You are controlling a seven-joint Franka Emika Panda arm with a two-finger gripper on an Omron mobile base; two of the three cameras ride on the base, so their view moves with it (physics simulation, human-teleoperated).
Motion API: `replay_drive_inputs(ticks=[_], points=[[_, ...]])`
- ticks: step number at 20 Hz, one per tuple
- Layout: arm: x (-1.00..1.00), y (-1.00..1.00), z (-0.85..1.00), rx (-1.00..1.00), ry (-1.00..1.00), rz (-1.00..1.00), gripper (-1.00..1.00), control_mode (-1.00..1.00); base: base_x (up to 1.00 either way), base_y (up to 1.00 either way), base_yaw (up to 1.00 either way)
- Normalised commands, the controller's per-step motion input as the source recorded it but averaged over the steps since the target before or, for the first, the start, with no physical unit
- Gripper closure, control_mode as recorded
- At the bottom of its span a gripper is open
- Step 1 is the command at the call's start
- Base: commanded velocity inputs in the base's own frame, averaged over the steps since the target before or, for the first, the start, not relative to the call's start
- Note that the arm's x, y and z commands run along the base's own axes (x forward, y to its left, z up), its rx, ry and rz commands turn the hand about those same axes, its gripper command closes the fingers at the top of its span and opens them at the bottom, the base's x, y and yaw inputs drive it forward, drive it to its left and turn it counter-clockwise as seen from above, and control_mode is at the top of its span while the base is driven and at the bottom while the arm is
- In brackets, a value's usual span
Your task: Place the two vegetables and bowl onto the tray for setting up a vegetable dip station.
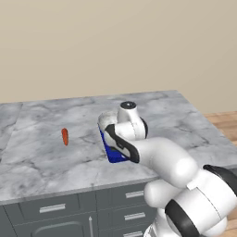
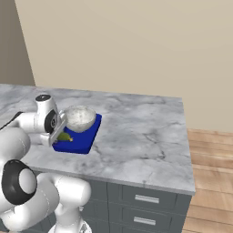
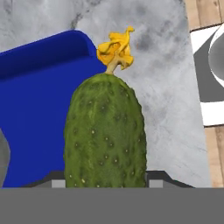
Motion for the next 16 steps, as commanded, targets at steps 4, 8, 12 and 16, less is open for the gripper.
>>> replay_drive_inputs(ticks=[4, 8, 12, 16], points=[[0.29, -0.14, 0.00, 0.09, -0.06, 0.04, 1.00, -1.00, 0.00, 0.00, 0.00], [0.26, -0.08, -0.07, 0.09, -0.01, 0.06, 1.00, -1.00, 0.00, 0.00, 0.00], [0.31, -0.04, -0.07, 0.08, 0.00, 0.07, 1.00, -1.00, 0.00, 0.00, 0.00], [0.28, 0.00, -0.09, 0.09, 0.00, 0.08, 1.00, -1.00, 0.00, 0.00, 0.00]])
